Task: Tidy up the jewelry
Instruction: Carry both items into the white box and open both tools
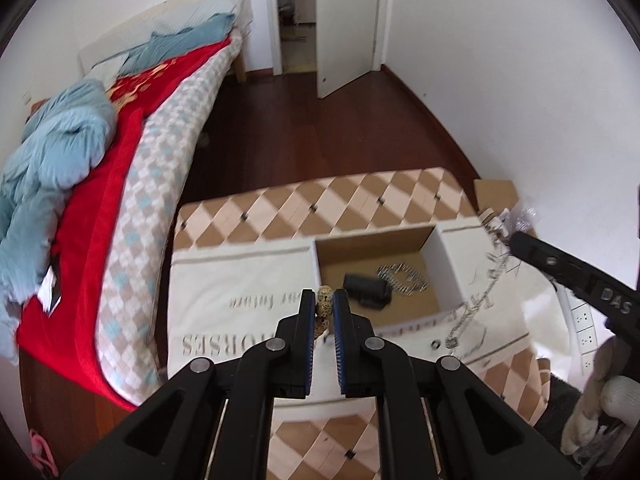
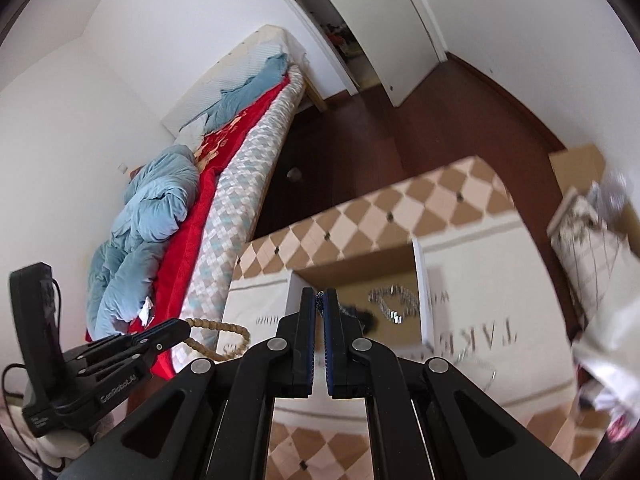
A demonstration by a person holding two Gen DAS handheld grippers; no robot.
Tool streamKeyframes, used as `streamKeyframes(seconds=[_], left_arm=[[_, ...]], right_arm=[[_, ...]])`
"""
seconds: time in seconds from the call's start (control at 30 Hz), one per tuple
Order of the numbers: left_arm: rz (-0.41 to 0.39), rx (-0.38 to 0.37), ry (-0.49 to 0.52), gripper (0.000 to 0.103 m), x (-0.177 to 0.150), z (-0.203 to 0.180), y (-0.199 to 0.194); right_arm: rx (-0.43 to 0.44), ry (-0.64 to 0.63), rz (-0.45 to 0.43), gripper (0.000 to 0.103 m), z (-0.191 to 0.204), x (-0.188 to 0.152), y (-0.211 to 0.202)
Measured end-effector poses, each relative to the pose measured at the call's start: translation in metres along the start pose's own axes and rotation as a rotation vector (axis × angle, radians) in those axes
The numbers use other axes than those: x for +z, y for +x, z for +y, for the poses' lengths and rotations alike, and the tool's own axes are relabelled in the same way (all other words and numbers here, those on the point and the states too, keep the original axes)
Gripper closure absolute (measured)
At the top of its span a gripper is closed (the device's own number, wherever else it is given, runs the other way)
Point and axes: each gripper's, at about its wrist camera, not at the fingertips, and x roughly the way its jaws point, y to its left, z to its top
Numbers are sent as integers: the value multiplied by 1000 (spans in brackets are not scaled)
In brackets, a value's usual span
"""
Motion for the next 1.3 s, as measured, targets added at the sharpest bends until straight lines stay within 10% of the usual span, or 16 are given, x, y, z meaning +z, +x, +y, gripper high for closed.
streamKeyframes(seconds=[0.63,1.1,1.23,1.3], left_arm=[[217,-61,-12,97,-7,-7,121],[233,-54,-94,88,8,9,128],[190,-39,-93,60,13,10,120],[162,-14,-90,42,15,10,116]], right_arm=[[-27,-28,176,99,-14,28,88],[-42,13,287,99,-34,15,107],[-102,5,331,94,-40,14,111],[-137,2,339,57,-43,13,112]])
